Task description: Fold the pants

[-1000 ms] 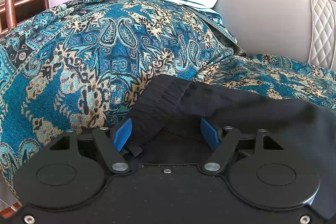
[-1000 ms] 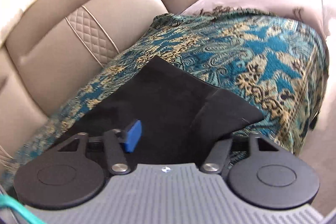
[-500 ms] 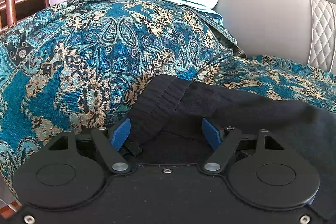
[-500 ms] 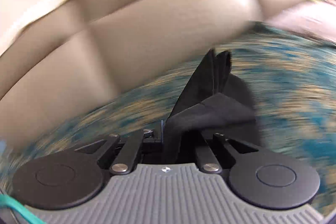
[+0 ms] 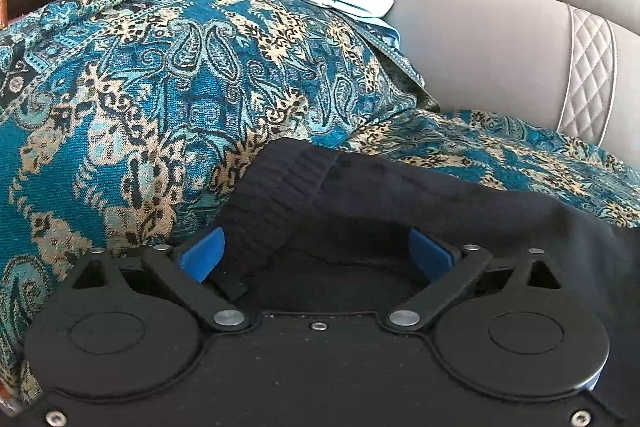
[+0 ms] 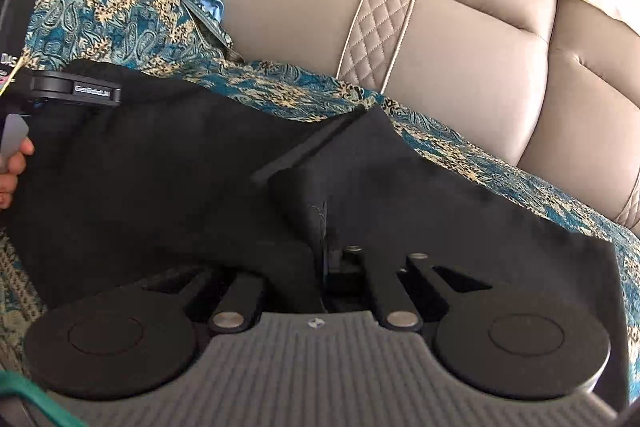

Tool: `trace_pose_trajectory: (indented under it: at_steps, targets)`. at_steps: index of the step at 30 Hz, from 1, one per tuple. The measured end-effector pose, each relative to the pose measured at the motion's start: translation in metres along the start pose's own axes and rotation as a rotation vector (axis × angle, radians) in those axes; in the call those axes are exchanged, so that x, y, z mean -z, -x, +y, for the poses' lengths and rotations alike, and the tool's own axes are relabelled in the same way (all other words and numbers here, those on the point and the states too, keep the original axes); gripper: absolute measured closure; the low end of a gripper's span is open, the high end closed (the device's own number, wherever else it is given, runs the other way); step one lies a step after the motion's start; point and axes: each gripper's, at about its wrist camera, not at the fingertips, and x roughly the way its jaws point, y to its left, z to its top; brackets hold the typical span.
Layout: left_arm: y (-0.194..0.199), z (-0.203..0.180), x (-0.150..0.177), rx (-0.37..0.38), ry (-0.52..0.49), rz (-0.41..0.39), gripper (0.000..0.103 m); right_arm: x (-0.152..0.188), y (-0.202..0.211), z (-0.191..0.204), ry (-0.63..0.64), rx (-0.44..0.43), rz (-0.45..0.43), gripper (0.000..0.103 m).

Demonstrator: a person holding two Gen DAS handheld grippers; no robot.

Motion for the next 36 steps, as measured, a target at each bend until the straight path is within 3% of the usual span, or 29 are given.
trace_pose_trajectory:
  at_steps: [3,6,7,8,9,12,15,18,22,26,31,36]
  targets:
    - [0.000,0.002,0.000,0.025,0.009,0.002,0.001,0.007,0.008,0.007,0.041,0.003,-0.026,0.094]
    - [-0.001,0.000,0.000,0.020,0.001,0.002,0.001,0.014,0.013,0.016,0.118,-0.023,-0.063,0.084]
    - [-0.001,-0.001,0.000,0.018,-0.001,0.003,0.001,0.017,0.016,0.016,0.124,-0.031,-0.076,0.077]
    - [-0.001,-0.001,0.000,0.016,-0.003,0.003,0.001,0.020,0.018,0.018,0.121,-0.033,-0.085,0.058]
    - [-0.001,-0.001,0.000,0.015,-0.004,0.003,0.001,0.020,0.019,0.018,0.114,-0.049,-0.090,0.047]
    - [0.003,-0.002,-0.001,0.009,-0.020,0.001,0.002,0.020,0.028,0.008,0.046,-0.151,-0.099,0.026]
    - [0.021,-0.006,0.001,0.042,-0.026,-0.023,0.007,0.027,0.043,-0.004,-0.014,-0.267,-0.103,0.018]
    - [0.050,-0.014,0.004,0.175,-0.053,-0.060,0.008,0.041,0.061,-0.014,-0.015,-0.297,-0.126,0.016]
    - [0.094,-0.040,0.009,0.321,-0.120,-0.106,0.008,0.057,0.084,-0.032,-0.057,-0.153,-0.201,0.016]
    - [0.125,-0.078,0.023,0.442,-0.196,-0.081,0.008,0.071,0.090,-0.066,-0.189,0.054,-0.197,0.016]
    - [0.157,-0.121,0.057,0.483,-0.318,-0.053,0.008,0.090,0.097,-0.106,-0.312,0.210,-0.155,0.016]
    - [0.169,-0.143,0.089,0.498,-0.374,-0.010,0.008,0.109,0.091,-0.125,-0.331,0.272,-0.110,0.016]
